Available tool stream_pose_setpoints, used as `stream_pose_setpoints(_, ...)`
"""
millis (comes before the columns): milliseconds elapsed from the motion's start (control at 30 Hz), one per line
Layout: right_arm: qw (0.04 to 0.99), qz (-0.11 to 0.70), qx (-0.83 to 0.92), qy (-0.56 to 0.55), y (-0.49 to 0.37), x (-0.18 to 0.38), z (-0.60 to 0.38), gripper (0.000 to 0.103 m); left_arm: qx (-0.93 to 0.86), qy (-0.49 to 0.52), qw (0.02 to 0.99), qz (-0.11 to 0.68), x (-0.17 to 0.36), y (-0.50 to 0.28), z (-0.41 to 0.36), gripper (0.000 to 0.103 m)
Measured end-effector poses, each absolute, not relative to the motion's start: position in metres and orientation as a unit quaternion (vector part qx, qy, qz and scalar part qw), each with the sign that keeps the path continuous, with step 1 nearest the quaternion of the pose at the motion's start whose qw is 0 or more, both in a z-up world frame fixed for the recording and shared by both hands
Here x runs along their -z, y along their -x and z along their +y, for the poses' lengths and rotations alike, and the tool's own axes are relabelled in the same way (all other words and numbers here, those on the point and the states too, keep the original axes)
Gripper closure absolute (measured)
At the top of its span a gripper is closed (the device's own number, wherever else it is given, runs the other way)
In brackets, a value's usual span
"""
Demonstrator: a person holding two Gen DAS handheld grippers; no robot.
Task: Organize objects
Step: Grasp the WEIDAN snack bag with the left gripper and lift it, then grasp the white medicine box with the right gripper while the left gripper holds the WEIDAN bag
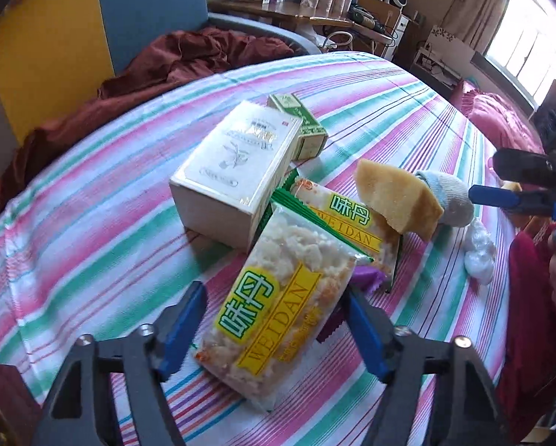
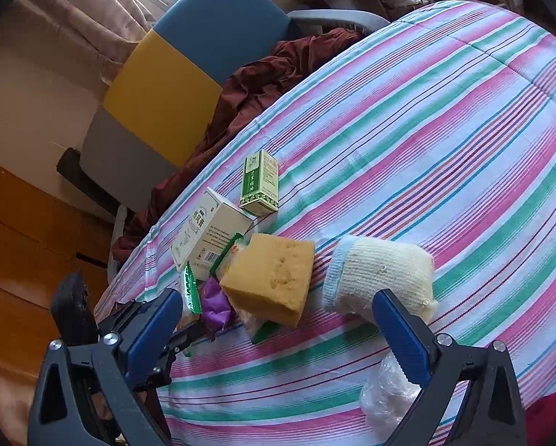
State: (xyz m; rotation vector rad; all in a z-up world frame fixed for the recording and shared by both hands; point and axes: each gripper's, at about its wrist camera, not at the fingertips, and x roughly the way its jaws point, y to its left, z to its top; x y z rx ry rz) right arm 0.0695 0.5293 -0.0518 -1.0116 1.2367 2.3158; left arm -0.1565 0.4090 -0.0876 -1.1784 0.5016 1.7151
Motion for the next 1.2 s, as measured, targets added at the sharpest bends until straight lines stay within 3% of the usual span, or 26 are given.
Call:
stream_pose_setpoints(133, 0.167, 0.426, -0.814, 0.357, -0.068, 0.052, 0.529, 0.000, -0.706, 0.490, 0.476, 0.188, 0.088, 0.149, 0.401, 0.059)
stream_pose_setpoints(400, 0.173, 0.424, -0.817, 0.351, -0.070, 0.050, 0.530, 0.000, -0.736, 0.501, 0.422, 0.171, 0.073, 0.101, 0.359, 0.059)
stream_pose_setpoints(667, 0.178, 0.417, -0.822, 0.344, -0.073, 0.046, 0.528, 0.000, -0.771, 0.446, 0.369, 0.266, 0.095, 0.018, 0.340, 0.060)
stream_pose_setpoints(867, 0.185, 0.408, -0.821, 0.354, -0.070, 0.047, 0.526, 0.000, -0.796, 0.433, 0.377, 0.188, 0.101, 0.027, 0.336, 0.060)
stream_pose_setpoints(967, 0.187, 0.403, -0.819, 0.363, -0.068, 0.048, 0.526, 0.002, -0.806, 0.411, 0.381, 0.189, 0.103, 0.023, 0.339, 0.060)
stream_pose_setpoints(1200, 0.205, 0.373, -0.817, 0.389, -0.061, 0.048, 0.519, 0.015, -0.823, 0.372, 0.389, 0.180, 0.108, 0.014, 0.335, 0.060)
